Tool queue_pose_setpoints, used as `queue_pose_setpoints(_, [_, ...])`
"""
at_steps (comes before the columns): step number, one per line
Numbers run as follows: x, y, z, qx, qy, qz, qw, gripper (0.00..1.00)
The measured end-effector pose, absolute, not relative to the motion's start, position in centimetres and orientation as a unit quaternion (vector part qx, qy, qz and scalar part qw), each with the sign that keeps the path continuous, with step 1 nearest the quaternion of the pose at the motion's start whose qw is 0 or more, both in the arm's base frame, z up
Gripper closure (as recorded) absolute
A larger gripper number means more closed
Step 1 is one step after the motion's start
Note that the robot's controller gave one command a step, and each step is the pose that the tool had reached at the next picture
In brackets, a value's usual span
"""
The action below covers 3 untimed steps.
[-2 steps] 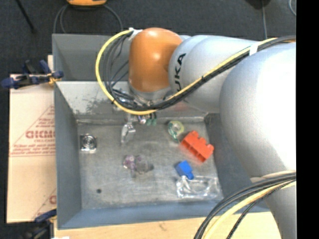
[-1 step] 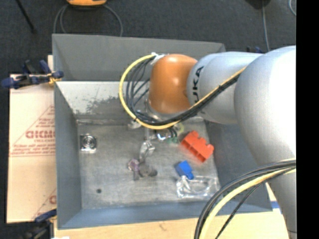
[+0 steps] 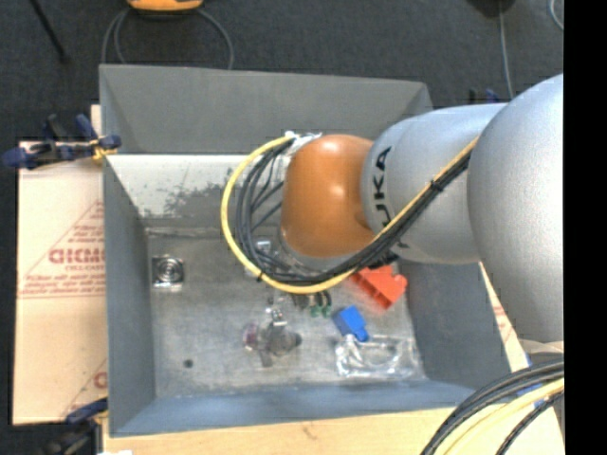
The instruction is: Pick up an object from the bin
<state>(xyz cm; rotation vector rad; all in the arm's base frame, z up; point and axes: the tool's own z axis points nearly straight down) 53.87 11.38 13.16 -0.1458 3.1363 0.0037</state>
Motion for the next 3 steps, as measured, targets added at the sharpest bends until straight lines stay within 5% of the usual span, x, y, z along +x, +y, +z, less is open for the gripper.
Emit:
queue_pose_setpoints(1, [47.8,9.6,13.6,-0.159,0.987,0.0,0.0,0.0])
queue_pose_setpoints(2, [52.4,13.8,8.1,-0.132,0.991,0.001,0.003,0.0])
queue_pose_setpoints(3, [52.5,7.0,11.6,-0.219,0.976,-0.002,0.003,0.0])
